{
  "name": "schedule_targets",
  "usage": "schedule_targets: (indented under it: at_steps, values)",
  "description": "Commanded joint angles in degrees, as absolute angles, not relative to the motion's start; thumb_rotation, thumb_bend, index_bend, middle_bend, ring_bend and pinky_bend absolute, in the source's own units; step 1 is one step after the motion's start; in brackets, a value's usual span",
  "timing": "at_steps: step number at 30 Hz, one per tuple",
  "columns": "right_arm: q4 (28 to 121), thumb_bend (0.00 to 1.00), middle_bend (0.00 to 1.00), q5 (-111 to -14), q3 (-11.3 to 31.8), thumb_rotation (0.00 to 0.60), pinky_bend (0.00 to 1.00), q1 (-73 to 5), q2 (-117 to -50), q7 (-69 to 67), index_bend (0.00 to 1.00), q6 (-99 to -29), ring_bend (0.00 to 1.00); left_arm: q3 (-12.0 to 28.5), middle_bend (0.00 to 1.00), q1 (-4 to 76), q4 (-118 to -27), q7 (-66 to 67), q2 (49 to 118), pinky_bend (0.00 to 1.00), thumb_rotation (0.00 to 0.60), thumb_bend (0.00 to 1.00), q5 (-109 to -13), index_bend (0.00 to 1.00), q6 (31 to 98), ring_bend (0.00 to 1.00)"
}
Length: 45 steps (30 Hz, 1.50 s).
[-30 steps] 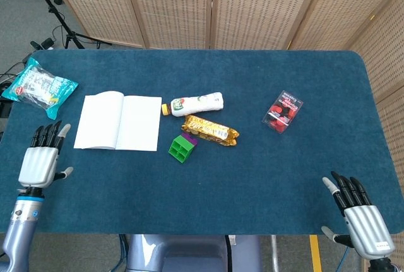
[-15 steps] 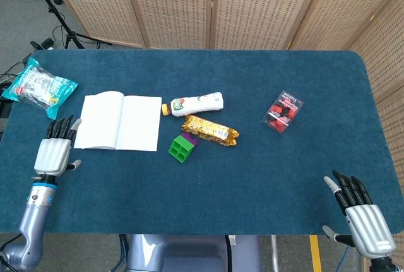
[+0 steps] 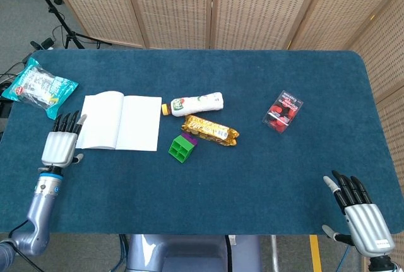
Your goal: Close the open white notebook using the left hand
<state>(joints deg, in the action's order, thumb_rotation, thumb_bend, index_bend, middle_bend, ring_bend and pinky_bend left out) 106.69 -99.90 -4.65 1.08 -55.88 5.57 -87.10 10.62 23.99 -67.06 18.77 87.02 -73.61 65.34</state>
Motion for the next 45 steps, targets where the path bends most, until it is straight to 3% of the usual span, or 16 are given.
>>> schedule_targets:
  at_steps: [1, 21, 45]
  values:
    - [106.65, 0.04, 0.00, -99.83, -4.65, 0.600, 0.00, 1.04, -55.92, 5.57, 0.00, -87.00, 0.00, 10.54, 0.00, 24.74, -65.27, 18.24, 88.26, 0.00, 0.600, 0.05, -73.40, 0.00, 64.63, 0.00]
    - [106.44, 0.04, 0.00, -98.90, -4.51, 0.600, 0.00, 0.62, -56.44, 6.19, 0.00, -85.88, 0.00, 10.13, 0.00, 27.14, -55.81, 14.50, 94.19, 0.00, 0.600, 0.06, -74.49, 0.00, 65.20, 0.00]
    - [106.37, 0.04, 0.00, -98.52, -4.43, 0.600, 0.00, 0.45, -56.73, 6.55, 0.00, -85.66, 0.00, 9.49, 0.00, 28.76, -52.97, 13.99, 96.53, 0.00, 0.600, 0.06, -74.51, 0.00, 63.99, 0.00]
